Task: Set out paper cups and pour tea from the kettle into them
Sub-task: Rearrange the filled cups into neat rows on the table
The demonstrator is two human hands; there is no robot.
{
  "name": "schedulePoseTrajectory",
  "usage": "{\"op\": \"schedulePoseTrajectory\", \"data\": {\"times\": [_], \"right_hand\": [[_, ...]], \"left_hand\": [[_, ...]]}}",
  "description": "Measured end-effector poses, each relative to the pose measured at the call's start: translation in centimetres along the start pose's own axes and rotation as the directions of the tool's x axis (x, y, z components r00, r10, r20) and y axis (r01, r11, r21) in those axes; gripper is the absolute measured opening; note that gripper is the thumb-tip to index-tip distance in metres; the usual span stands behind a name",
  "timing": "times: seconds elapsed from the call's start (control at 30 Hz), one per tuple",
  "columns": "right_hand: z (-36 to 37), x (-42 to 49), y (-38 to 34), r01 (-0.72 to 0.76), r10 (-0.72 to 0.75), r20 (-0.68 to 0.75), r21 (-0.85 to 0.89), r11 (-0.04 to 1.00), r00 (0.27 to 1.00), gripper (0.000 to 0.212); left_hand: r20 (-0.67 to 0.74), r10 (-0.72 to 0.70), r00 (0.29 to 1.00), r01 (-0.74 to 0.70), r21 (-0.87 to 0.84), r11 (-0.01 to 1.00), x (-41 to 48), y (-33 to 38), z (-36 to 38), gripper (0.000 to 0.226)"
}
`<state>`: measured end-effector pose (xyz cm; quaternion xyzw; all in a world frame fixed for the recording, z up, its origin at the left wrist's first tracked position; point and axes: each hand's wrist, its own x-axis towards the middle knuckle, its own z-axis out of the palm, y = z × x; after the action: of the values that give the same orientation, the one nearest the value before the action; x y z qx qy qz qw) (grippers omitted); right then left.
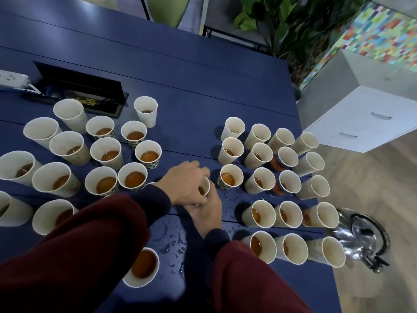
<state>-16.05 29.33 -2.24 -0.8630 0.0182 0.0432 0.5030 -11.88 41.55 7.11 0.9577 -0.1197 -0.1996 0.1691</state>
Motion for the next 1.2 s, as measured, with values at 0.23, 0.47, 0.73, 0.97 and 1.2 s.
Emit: {"op": "schedulePoseTrajectory", "data": {"times": [0.23, 0.47, 0.73, 0.97, 1.2], "right_hand": [[-2.0, -1.4, 2.5, -0.072, 0.071, -0.203, 0.002, 0.997, 0.977, 0.055], [-3.5, -2.0, 4.5, -0.119, 0.120, -0.357, 0.025, 0.993, 0.926, 0.051], [-3.0, -2.4, 4.8, -0.227, 0.244, -0.382, 0.092, 0.970, 0.891, 0.054], [-3.1, -2.7, 4.4, -0.275, 0.293, -0.399, 0.102, 0.956, 0.869, 0.071], [-3.3, -3.1, 4.5, -0.263, 0.271, -0.387, 0.076, 0.962, 0.881, 0.072]], "left_hand": [[-0.335, -0.229, 0.914, 0.210, -0.091, 0.973, 1.7, -3.1, -1.4, 0.072], [-0.348, -0.534, 0.771, 0.556, -0.042, 0.830, 1.7, -8.6, -0.6, 0.055], [-0.358, -0.513, 0.780, 0.515, -0.097, 0.851, 1.2, -9.9, 0.8, 0.055], [-0.369, -0.495, 0.787, 0.493, -0.105, 0.863, 1.4, -10.6, 1.0, 0.056], [-0.359, -0.465, 0.809, 0.443, -0.149, 0.884, 1.0, -10.2, 1.2, 0.050]]}}
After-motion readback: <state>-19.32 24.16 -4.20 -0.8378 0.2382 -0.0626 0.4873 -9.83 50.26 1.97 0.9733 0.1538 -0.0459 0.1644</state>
